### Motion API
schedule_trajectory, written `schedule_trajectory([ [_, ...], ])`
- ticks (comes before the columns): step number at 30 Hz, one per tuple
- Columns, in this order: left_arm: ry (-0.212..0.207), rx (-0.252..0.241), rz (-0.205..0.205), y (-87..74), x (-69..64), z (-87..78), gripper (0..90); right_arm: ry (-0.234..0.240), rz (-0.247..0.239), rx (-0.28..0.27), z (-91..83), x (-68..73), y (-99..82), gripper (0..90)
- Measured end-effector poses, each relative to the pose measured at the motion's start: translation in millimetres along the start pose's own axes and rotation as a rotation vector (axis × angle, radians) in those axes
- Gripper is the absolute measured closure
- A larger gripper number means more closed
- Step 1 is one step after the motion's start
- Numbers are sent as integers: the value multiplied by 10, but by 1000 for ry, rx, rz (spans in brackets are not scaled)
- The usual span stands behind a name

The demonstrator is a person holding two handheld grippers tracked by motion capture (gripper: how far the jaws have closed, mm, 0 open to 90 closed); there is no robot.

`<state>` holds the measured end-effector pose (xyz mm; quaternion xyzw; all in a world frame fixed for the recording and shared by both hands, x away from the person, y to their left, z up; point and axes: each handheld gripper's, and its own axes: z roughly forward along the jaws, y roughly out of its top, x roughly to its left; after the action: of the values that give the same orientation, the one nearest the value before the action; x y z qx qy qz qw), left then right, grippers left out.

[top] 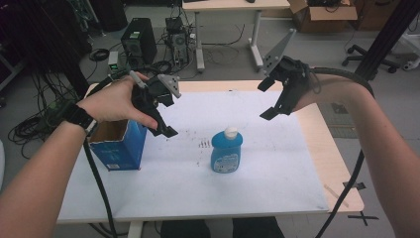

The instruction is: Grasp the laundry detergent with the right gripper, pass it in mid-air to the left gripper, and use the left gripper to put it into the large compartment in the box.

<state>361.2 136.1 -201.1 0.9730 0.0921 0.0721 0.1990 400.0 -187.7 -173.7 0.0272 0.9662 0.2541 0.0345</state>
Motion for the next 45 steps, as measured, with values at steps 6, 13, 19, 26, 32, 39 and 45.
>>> schedule_trajectory([
  [6, -1, 5, -1, 3, 0, -6, 53, -3, -6, -15, -40, 13, -15, 49],
  [13, 0, 9, -2, 10, -1, 2, 53, 1, -5, -29, -44, 17, -56, 47],
  [19, 2, 10, -3, 16, -11, 8, 53, 12, -1, -47, 26, 38, -156, 42],
  [26, -4, 10, -5, 25, -16, 27, 53, 23, 22, -85, 99, 26, -317, 35],
  [32, -9, 12, -7, 11, -26, 61, 53, 29, 20, -132, 176, 40, -406, 30],
  [39, -13, 13, -11, -6, -44, 80, 53, 43, 18, -183, 293, 57, -477, 28],
  [45, -14, 14, -17, -30, -64, 93, 53, 58, 28, -245, 488, 64, -576, 27],
])
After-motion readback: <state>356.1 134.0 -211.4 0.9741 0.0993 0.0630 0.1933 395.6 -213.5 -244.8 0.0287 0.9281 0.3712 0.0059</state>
